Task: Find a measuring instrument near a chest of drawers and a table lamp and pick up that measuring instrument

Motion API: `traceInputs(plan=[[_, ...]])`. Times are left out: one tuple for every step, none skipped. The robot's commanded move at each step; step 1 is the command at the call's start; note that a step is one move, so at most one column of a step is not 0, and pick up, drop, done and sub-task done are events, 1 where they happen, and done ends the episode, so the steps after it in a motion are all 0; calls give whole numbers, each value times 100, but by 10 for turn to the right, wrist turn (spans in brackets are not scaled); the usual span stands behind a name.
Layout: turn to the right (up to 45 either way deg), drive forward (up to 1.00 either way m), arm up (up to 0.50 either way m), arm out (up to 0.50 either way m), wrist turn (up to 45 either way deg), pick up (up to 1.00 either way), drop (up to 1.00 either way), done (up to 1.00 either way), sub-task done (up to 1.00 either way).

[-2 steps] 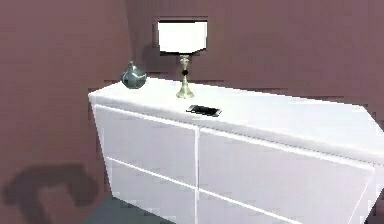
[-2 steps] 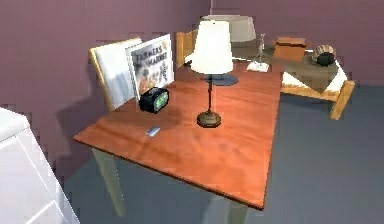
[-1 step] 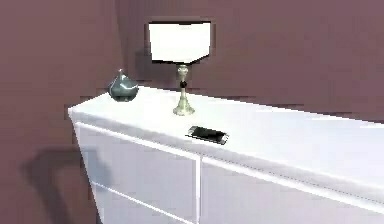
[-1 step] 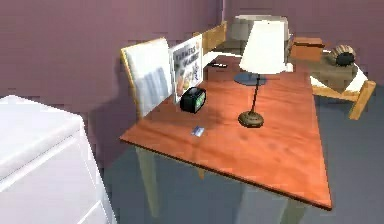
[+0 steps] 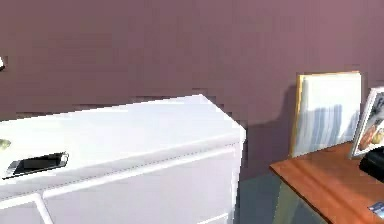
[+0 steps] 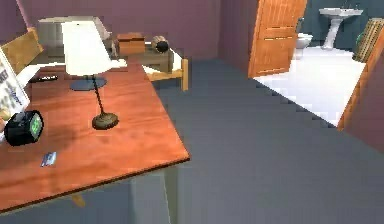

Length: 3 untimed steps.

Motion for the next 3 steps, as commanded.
traceInputs(plan=[[450, 0, 0, 0, 0, 0, 0, 0, 0], [450, 0, 0, 0, 0, 0, 0, 0, 0], [210, 0, 0, 0, 0, 0, 0, 0, 0]])
